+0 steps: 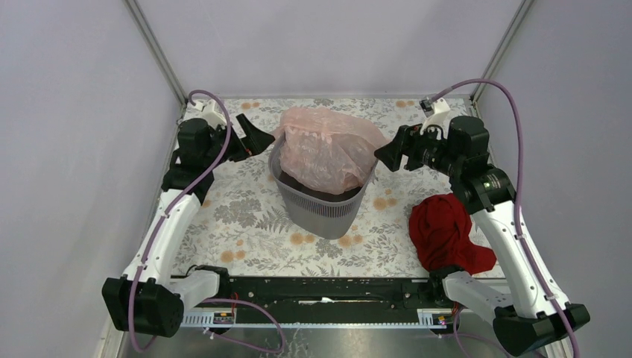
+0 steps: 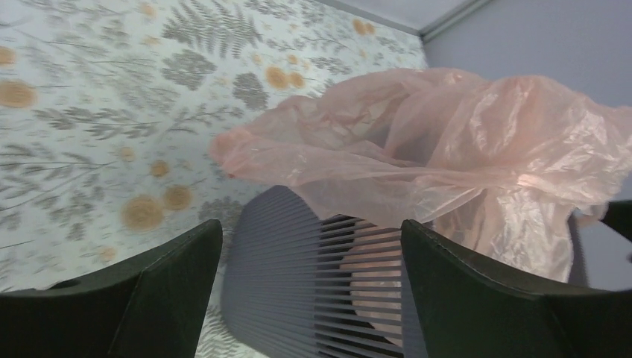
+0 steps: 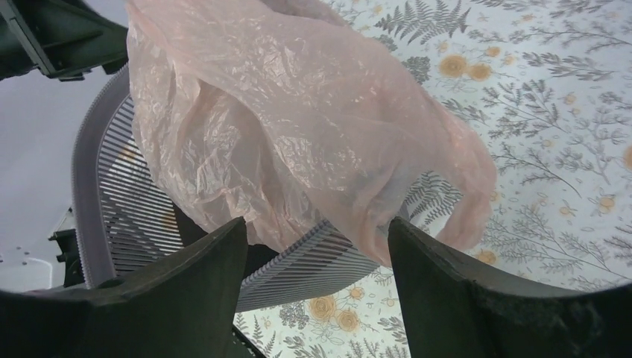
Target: Put the trash bags into the trash bin
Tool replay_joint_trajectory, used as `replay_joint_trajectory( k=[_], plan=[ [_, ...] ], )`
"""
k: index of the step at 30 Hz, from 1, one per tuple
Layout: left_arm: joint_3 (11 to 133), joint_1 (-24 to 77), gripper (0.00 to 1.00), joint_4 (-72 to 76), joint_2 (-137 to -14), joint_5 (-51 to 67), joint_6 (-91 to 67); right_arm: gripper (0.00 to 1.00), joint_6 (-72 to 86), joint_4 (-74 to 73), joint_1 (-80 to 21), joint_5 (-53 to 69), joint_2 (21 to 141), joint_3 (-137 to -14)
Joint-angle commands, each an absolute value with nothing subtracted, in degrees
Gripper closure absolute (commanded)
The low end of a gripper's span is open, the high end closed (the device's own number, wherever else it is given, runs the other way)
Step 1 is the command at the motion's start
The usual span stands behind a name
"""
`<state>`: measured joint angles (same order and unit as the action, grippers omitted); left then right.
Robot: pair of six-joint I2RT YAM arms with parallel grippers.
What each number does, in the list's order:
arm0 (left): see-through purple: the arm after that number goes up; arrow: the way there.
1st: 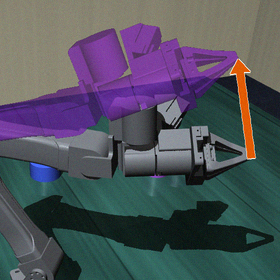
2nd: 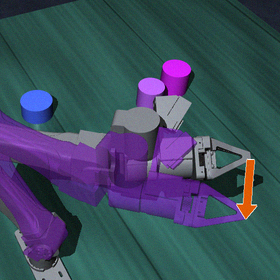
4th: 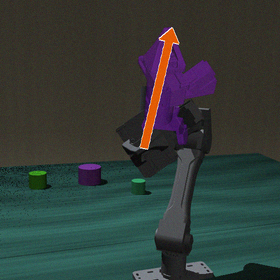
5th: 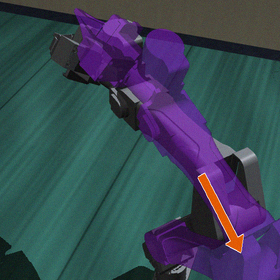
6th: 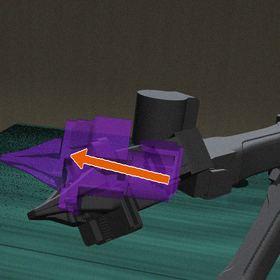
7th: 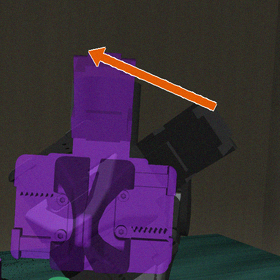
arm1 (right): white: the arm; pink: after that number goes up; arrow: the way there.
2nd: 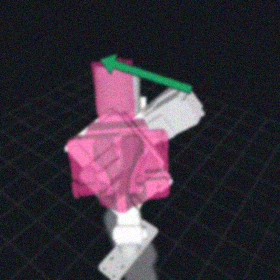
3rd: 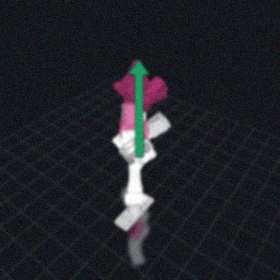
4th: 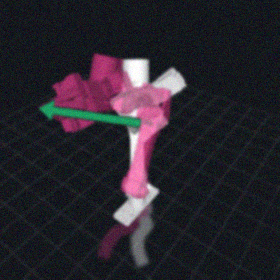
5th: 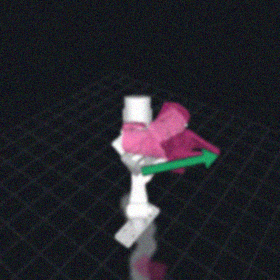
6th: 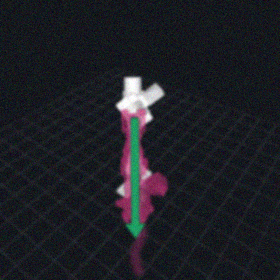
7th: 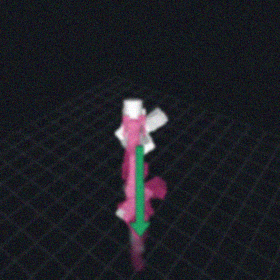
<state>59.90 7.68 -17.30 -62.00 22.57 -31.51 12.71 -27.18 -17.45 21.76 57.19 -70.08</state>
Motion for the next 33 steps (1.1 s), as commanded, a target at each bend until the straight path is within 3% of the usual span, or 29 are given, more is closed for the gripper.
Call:
replay_joint_trajectory(
  k=[1,7,16,23,27,31,33],
  plan=[
    [56.88,6.86,0.06,1.53,-61.24,33.89,-37.35,0.23,10.03,-22.28,-17.27,27.57,58.21,-68.84],
    [59.72,6.86,0.07,-0.88,-64.13,33.45,-35.52,0.23,8.26,-25.39,-17.31,21.63,62.48,-72.14],
    [64.92,8.57,0.12,-2.05,-70.6,37.94,-33.66,0.36,9.96,-23.95,-17.3,23.78,64.34,-73.77],
    [65.18,9.76,0.41,-3.68,-69.96,33.8,-32.79,0.6,10.15,-24.13,-17.31,22.24,64.29,-73.49],
    [66.03,9.76,0.7,-4.17,-69.15,33.57,-32.87,0.79,10.59,-24.18,-17.31,23.2,64.43,-73.56],
    [66.94,9.75,0.87,-5.99,-67.44,32.41,-31.97,0.94,11.1,-24.05,-17.28,24.18,64.05,-73.31],
    [66.91,9.76,0.91,-6.93,-66.1,31.83,-31.7,0.99,11.4,-24.33,-17.27,24.65,63.78,-73.11]
  ],
)
